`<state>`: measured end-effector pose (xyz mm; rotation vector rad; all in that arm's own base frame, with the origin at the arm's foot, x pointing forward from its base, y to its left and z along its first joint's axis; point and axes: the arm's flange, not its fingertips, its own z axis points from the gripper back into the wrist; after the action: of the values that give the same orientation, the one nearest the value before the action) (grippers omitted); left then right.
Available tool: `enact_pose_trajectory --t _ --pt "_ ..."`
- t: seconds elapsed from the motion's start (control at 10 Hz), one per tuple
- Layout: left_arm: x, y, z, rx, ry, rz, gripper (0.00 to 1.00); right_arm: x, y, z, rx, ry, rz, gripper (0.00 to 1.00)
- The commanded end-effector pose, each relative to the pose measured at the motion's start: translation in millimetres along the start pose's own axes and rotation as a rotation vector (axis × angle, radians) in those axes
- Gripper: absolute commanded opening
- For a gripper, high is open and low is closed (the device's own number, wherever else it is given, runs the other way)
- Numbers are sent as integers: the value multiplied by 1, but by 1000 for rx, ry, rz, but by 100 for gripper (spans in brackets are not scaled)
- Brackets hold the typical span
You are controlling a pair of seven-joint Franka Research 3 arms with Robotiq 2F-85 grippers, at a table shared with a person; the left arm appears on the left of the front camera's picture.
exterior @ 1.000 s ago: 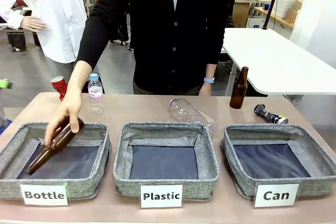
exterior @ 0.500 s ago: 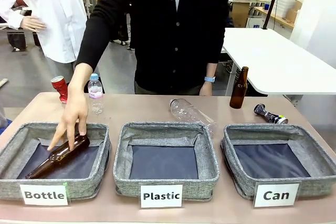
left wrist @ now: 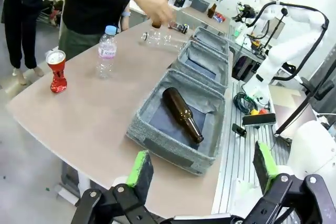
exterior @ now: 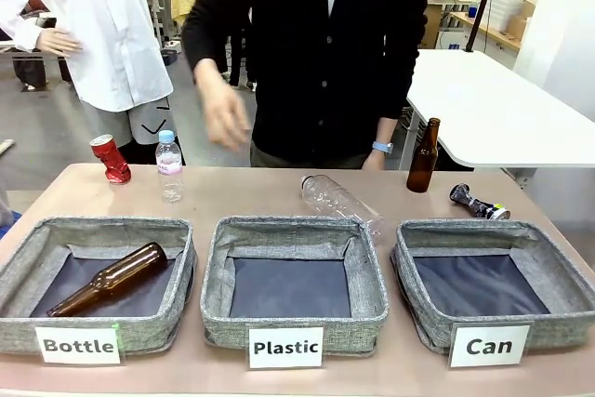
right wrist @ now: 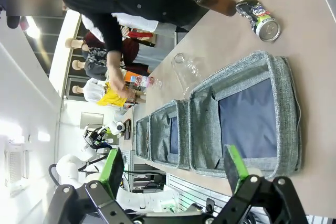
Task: Sort the can waste into the basket.
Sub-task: Pick up the can waste from the table and place it in the right Fabric basket.
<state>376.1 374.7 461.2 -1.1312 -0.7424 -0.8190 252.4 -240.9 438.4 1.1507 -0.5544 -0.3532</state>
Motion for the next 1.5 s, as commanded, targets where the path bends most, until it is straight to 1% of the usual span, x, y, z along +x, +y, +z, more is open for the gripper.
enact_pose_trajectory --t 0.0,0.1,0.2,0.3,0.4,0.5,0.6,0.8,0.9,1.0,1.1,1.2,1.3,1.4 --pt "11 15 -29 -1 58 -30 100 2 1 1 25 -12 26 100" --pt "20 33 -54 -11 125 -5 100 2 1 1 25 -12 26 100" --pt "28 52 -80 13 199 26 100 2 1 1 25 -12 26 100" --pt "34 72 -106 8 270 41 100 2 1 1 25 -12 26 100" --pt "36 89 -122 55 296 39 100 2 1 1 25 -12 26 100" --pt "36 105 -135 78 298 6 100 2 1 1 25 -12 26 100" --pt "35 120 -149 94 299 -40 100 2 1 1 25 -12 26 100" --pt "32 150 -181 101 335 -125 100 2 1 1 25 -12 26 100" --pt "32 159 -192 161 327 -175 100 2 1 1 25 -12 26 100" --pt "33 164 -199 215 298 -228 100 2 1 1 25 -12 26 100" --pt "32 170 -205 295 255 -271 100 2 1 1 25 -12 26 100" --pt "34 179 -211 438 222 -315 100 2 1 1 25 -12 26 100" --pt "37 188 -217 467 188 -337 100 2 1 1 25 -12 26 100" --pt "42 199 -223 470 150 -364 100 2 1 1 25 -12 26 100"
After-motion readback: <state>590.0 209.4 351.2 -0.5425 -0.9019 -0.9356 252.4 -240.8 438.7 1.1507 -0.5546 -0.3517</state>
